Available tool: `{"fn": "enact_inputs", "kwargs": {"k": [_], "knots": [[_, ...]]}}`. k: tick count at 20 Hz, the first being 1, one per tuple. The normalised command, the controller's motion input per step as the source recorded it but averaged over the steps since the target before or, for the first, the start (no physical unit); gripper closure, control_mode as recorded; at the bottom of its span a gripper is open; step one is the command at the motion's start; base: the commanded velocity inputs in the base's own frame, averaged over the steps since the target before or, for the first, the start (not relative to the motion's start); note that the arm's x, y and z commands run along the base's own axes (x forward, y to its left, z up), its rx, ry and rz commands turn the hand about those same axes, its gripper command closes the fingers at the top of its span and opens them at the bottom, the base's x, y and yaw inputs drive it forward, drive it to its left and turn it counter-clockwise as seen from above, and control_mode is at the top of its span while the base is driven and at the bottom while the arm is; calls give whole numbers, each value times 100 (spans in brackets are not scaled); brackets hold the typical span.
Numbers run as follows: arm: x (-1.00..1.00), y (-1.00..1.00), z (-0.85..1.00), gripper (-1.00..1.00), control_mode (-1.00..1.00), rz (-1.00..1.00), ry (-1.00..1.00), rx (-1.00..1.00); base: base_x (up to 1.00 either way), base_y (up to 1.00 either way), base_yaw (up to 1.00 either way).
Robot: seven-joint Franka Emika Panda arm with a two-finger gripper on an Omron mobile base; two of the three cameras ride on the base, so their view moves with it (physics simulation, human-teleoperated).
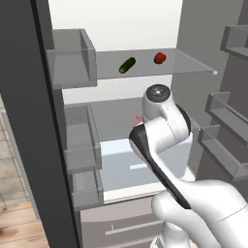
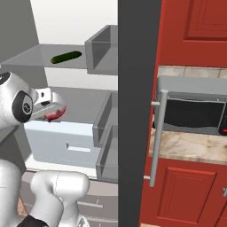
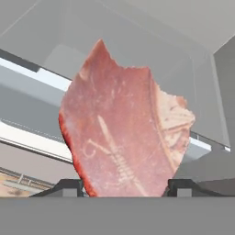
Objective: Gather the bell pepper and cucumber from the fridge and place them on a tray on the dining counter. Then gather the chicken drumstick and steak from the fridge and place them on the other tray.
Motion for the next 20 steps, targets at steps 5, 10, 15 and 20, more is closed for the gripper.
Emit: {"fn": "enact_inputs", "kwargs": {"k": [5,10,15,20], "knots": [[-82,-16,57,100,-100,-3,9,4,0,0,0],[-78,-10,62,100,-100,-4,13,3,0,0,0],[-77,-5,49,100,-100,-5,11,2,0,0,0],[-84,-2,25,100,-100,-6,5,2,0,0,0]]}}
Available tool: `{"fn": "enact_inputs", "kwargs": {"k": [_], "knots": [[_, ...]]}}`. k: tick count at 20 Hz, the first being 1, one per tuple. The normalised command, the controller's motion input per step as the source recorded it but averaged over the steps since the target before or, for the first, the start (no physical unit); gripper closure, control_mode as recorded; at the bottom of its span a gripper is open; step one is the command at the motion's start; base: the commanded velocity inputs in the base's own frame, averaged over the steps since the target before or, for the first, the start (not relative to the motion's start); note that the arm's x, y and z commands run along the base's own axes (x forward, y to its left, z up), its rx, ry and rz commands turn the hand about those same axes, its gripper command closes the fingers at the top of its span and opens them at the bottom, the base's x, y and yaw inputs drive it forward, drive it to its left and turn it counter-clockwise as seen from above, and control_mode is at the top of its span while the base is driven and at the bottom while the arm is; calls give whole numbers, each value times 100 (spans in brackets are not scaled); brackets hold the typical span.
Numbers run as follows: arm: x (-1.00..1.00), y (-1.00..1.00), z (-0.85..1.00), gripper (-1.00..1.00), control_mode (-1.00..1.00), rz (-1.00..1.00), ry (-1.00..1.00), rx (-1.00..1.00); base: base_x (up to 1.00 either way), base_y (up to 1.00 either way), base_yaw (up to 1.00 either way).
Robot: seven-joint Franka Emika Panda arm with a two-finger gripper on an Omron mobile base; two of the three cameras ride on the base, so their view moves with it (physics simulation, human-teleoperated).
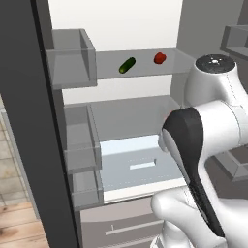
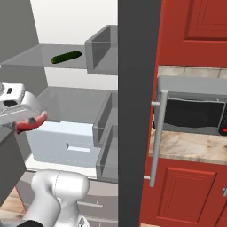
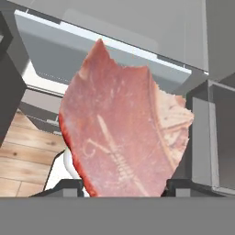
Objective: Gather the bell pepper and cucumber from the fridge and place them on a tray on the dining counter. Then gather the chicken drumstick and steak from the fridge and place them on the other tray.
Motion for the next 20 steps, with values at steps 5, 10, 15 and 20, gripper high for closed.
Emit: {"fn": "enact_inputs", "kwargs": {"k": [5,10,15,20], "knots": [[-86,-3,23,100,-100,-7,4,2,0,0,0],[-84,-5,27,100,-100,-6,4,2,0,0,0],[-41,-3,14,100,-100,-3,5,0,0,0,0],[0,0,0,100,-100,0,2,0,0,0,0]]}}
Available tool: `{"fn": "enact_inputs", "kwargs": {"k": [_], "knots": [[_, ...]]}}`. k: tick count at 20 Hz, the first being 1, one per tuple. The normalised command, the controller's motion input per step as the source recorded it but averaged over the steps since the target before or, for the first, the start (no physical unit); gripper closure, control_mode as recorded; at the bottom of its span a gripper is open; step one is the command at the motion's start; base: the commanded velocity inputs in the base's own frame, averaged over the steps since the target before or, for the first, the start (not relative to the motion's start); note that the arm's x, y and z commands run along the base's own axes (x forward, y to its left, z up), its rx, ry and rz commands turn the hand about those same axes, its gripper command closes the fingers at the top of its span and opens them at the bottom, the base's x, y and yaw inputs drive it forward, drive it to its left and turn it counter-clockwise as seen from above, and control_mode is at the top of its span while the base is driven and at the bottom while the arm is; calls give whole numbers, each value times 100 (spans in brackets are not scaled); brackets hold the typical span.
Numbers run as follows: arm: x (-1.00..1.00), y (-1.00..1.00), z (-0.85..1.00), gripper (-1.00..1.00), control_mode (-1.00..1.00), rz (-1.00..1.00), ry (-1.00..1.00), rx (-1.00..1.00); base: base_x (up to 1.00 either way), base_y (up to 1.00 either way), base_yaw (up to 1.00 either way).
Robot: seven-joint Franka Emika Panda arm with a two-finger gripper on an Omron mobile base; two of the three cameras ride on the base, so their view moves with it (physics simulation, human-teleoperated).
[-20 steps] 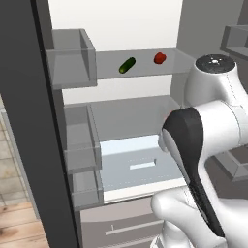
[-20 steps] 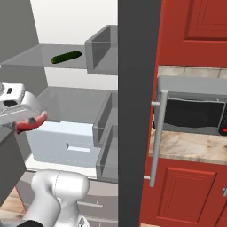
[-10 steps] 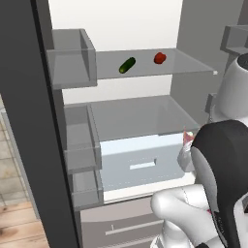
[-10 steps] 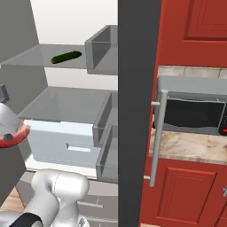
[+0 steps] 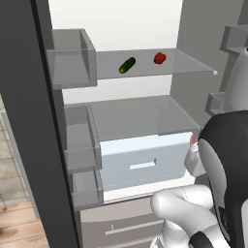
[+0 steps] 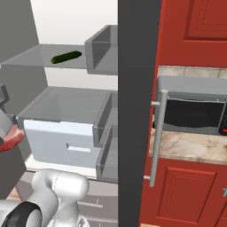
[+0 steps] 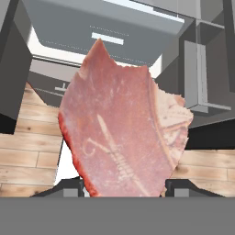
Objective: Gather the bell pepper and cucumber from the fridge and place them on a tray on the dining counter. Then gather the chicken drumstick and steak from the fridge and place them on the other tray.
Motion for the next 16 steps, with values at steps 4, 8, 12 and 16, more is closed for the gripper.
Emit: {"fn": "enact_inputs", "kwargs": {"k": [4,8,12,16], "knots": [[-1,0,0,100,-100,0,0,0,0,0,0],[-13,0,0,100,100,0,0,0,-31,0,-2],[0,0,0,100,100,0,0,0,-75,0,-7],[0,0,0,100,100,0,0,0,-70,4,-11]]}}
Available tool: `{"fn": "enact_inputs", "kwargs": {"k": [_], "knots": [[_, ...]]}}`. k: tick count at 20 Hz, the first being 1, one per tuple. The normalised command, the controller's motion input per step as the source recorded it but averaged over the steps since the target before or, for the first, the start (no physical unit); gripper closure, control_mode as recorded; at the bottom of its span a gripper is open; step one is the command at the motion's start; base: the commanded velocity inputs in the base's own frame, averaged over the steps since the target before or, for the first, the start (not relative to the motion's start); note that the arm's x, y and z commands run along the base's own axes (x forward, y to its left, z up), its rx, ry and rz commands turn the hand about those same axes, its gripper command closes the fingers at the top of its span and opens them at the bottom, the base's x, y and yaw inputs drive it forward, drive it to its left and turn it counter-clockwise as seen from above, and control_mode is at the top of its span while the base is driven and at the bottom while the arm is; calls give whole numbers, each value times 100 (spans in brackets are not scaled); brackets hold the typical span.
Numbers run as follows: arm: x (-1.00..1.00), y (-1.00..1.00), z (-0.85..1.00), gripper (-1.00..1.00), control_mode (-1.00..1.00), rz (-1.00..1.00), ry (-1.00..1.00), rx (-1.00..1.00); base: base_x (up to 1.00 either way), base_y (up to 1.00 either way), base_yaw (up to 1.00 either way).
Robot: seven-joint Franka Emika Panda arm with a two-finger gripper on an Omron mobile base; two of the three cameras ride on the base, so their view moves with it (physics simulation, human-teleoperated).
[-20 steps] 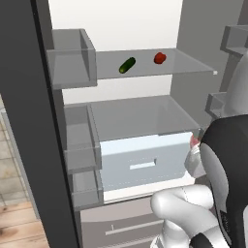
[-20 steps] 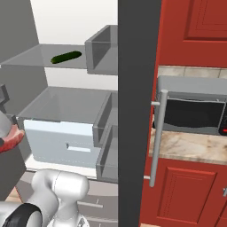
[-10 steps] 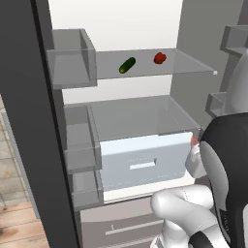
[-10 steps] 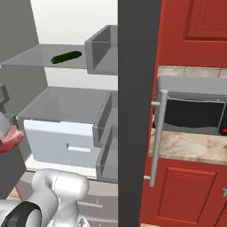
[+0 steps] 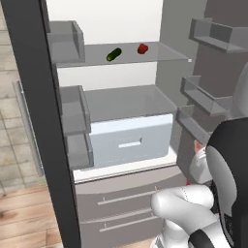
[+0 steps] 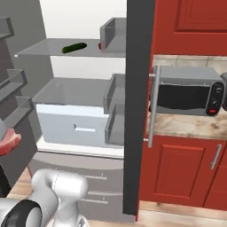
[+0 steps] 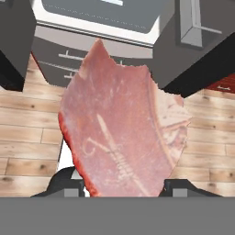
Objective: Gather the bell pepper and cucumber from the fridge and place them on a tray on the dining counter. Then gather the chicken drumstick and steak from the fridge and place them on the other tray.
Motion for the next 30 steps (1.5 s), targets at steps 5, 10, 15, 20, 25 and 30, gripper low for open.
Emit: {"fn": "enact_inputs", "kwargs": {"k": [5,10,15,20,25,30], "knots": [[0,0,0,100,100,0,0,0,-57,22,-15],[0,0,0,100,100,0,0,0,-42,44,-18],[0,0,0,100,100,0,0,0,-35,51,-20],[0,0,0,100,100,0,0,0,-53,23,-20],[0,0,0,100,100,0,0,0,-74,0,-20],[0,0,0,100,100,0,0,0,-79,0,-18]]}}
